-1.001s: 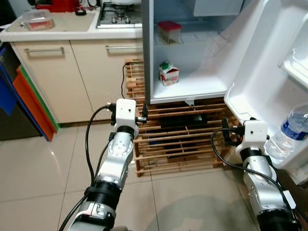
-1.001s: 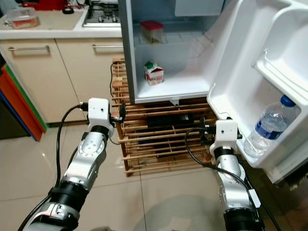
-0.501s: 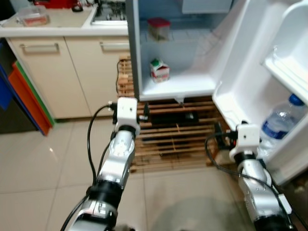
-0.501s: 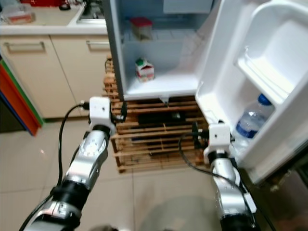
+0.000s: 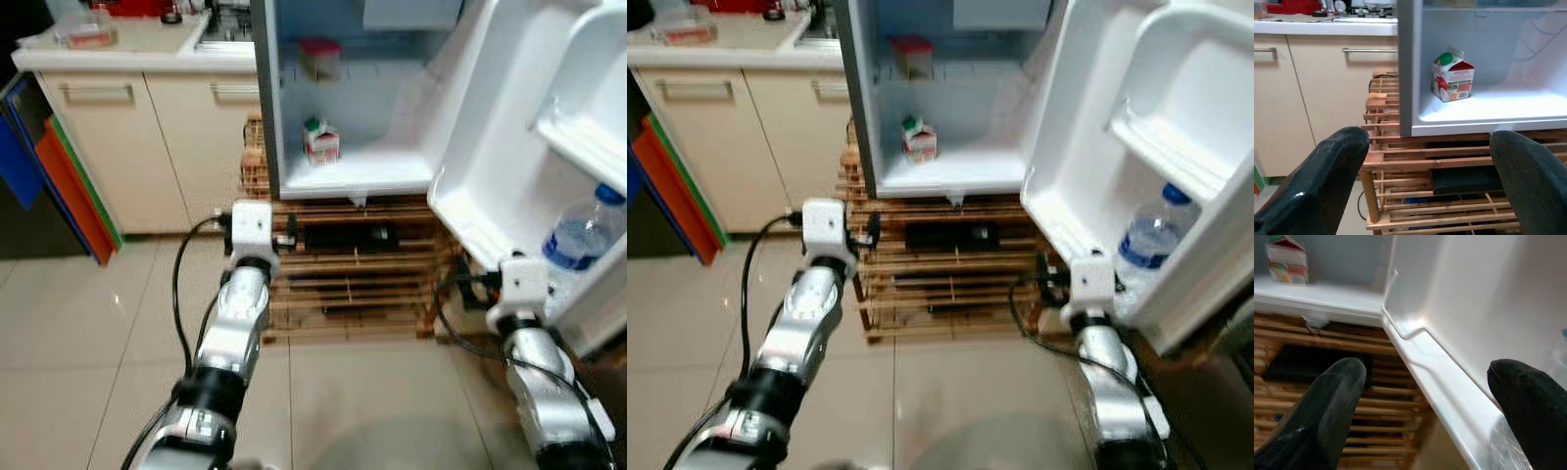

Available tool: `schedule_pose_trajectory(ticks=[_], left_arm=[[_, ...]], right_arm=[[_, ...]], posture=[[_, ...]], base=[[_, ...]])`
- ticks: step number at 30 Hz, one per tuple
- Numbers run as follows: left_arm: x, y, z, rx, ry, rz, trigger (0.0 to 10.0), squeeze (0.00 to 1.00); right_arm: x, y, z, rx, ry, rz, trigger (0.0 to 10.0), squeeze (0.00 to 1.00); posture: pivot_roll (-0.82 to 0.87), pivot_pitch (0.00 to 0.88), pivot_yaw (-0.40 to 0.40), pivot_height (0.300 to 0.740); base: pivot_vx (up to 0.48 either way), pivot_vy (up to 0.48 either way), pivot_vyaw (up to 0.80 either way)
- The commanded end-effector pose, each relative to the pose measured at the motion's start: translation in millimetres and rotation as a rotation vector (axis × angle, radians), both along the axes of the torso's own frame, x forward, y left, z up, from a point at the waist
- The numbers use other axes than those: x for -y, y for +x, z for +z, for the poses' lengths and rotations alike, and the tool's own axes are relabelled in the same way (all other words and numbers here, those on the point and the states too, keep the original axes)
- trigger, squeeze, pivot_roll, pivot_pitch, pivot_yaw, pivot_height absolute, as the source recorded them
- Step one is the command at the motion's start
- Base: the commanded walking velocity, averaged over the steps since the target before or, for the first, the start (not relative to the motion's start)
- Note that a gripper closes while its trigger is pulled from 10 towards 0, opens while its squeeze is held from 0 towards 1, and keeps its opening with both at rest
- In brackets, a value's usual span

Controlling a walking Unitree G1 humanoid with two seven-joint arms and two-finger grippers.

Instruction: Restocking fridge

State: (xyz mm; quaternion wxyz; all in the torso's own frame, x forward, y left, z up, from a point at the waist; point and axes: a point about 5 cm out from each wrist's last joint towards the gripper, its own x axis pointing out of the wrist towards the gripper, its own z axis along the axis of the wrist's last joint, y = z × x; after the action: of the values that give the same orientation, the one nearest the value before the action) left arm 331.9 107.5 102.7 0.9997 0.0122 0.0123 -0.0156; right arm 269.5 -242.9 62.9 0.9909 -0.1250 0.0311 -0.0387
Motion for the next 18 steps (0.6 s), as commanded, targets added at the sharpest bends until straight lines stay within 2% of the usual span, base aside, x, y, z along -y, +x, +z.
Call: schedule_pose_trajectory(ticks=[1, 4, 11, 15, 16, 18], left_arm=[[0.1, 1.2, 3, 0.009, 0.001, -0.003, 10.0, 0.00], [-0.2, 1.3, 2, 0.007, 0.001, -0.002, 10.0, 0.00], [-0.5, 1.5, 3, 0.010, -0.003, -0.001, 10.0, 0.00], [-0.9, 1.4, 2, 0.004, -0.003, -0.001, 10.0, 0.00], [-0.8, 1.6, 3, 0.005, 0.002, -0.003, 10.0, 0.00], [-0.8, 1.7, 3, 0.006, 0.003, -0.004, 10.0, 0.00]], right_arm=[[12.8, 2.5, 6, 0.019, -0.027, -0.043, 10.0, 0.00], [16.6, 4.8, 11, 0.035, -0.054, -0.040, 10.0, 0.00], [4.3, 5.7, 11, 0.055, -0.046, 0.003, 10.0, 0.00], [7.4, 4.3, 7, 0.044, -0.016, -0.050, 10.0, 0.00], [15.5, 3.7, 8, 0.056, -0.016, -0.110, 10.0, 0.00], [18.6, 3.4, 9, 0.062, -0.023, -0.131, 10.0, 0.00]], posture=[[0.04, 0.000, 0.000, 0.732], [0.04, 0.000, 0.000, 0.732], [0.04, 0.000, -0.001, 0.732], [0.04, 0.000, 0.002, 0.732], [0.04, 0.001, 0.003, 0.732], [0.04, 0.001, 0.003, 0.732]], base=[[0.000, 0.000, 0.00], [0.000, 0.000, 0.00], [0.000, 0.000, 0.00], [0.000, 0.000, 0.00], [0.000, 0.000, 0.00], [0.000, 0.000, 0.00]])
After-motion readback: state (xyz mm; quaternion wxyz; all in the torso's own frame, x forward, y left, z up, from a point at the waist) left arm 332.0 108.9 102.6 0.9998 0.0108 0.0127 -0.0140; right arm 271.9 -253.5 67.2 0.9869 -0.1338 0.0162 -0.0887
